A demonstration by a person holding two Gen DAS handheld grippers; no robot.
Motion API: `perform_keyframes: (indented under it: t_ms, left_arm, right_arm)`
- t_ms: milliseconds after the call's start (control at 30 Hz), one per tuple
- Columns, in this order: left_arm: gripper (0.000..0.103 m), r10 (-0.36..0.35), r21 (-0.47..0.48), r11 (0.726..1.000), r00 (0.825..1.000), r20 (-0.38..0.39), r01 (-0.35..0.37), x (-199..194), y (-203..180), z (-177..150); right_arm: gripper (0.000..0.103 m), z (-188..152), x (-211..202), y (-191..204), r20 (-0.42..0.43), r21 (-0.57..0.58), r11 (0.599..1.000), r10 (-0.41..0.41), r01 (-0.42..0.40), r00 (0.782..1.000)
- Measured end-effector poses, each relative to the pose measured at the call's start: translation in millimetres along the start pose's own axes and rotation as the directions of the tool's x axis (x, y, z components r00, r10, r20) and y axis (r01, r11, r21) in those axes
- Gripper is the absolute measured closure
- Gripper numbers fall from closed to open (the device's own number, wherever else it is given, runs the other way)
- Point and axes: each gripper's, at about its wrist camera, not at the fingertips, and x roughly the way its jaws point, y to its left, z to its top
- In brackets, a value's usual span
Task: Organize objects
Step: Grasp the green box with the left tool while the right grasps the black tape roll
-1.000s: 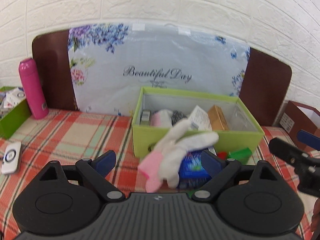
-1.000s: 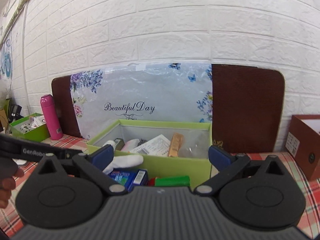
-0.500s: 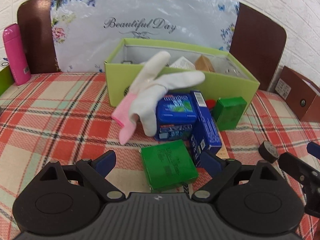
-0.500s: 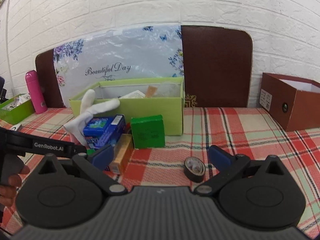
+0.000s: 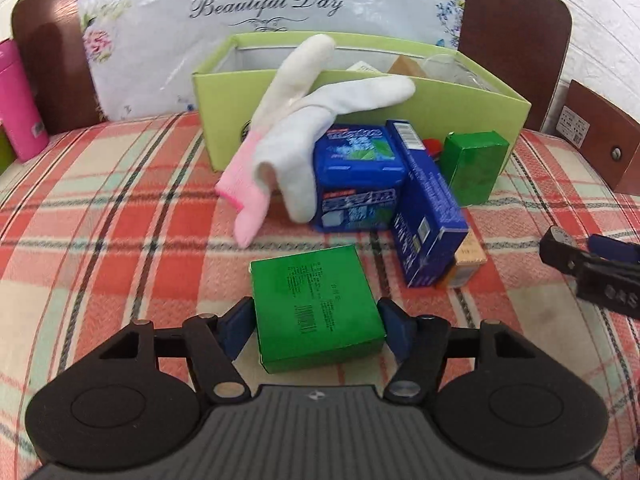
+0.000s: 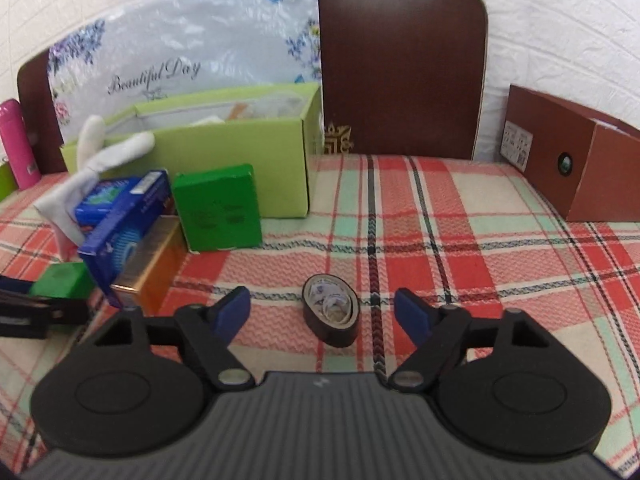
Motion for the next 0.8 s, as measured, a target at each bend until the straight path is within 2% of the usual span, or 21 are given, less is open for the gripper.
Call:
perform_keyframes:
  t_ms: [33,67,100,267,300,367,500,533,600,733,800]
  left_arm:
    - [0.034,0.006,0.000,1.000,1.000,0.001,-0.006,-2.4,1.2,-3.2]
    - [0.034,0.008,-0.001,1.000,1.000,0.001,-0.008,-4.1,2.1,-5.5]
    - [0.033,0.009,-0.004,1.000,1.000,0.000,-0.009,-5.4,2.7,-7.0]
    - [0.032,0.011,-0.040,0.999,1.000,-0.009,-0.011,-4.9,3.2,-3.8]
    - [0.030,0.003,-0.057,0.998,1.000,-0.005,-0.003,-6.1,3.7,-2.4]
    - [0.020,-0.032,-0.090,0.995,0.999,0.012,0.033,-7.7,5.7,0.0]
    - [0.018,-0.004,-0.108,0.994,0.999,0.036,0.008,2.4,3.5,11.7]
    - [0.021,-0.003,-0.109,0.994,1.000,0.031,0.007,7.1,4.5,13.6]
    - [0.039,0.008,-0.097,0.995,1.000,0.000,-0.008,11.7,6.7,12.7]
    - [0.039,0.011,-0.054,0.998,1.000,-0.013,-0.012,-2.8,4.2,1.1]
    - [0.038,0.033,-0.055,0.998,0.999,-0.012,-0.033,-7.6,3.3,-5.6]
  right_arm:
    - [0.048,-0.5,4.6,-0.5,-0.020,0.001,1.000,-0.003,0.003,1.000]
    - [0.069,-1.6,6.9,0.0,-0.039,0.000,1.000,-0.004,0.004,0.999]
    - [0.071,-3.4,4.5,2.0,-0.032,-0.006,1.000,-0.002,0.002,0.999]
    - [0.071,-13.6,-15.0,21.3,-0.047,-0.042,0.995,0.086,-0.088,0.995]
    - [0.071,-16.0,-19.8,25.9,-0.045,-0.045,0.993,0.109,-0.111,0.993]
    - [0.071,-18.9,-25.1,33.0,-0.050,-0.044,0.989,0.140,-0.142,0.989]
    - [0.071,-20.8,-28.3,44.5,-0.062,-0.049,0.986,0.159,-0.162,0.985]
    - [0.071,-21.0,-28.5,45.9,-0.065,-0.051,0.986,0.158,-0.161,0.985]
    - [0.071,-21.9,-31.6,47.1,-0.072,-0.051,0.985,0.160,-0.164,0.984]
    - [0.071,-23.1,-32.7,48.4,-0.077,-0.070,0.983,0.162,-0.168,0.984]
    - [0.063,-23.4,-29.8,49.9,-0.075,-0.083,0.986,0.142,-0.148,0.987]
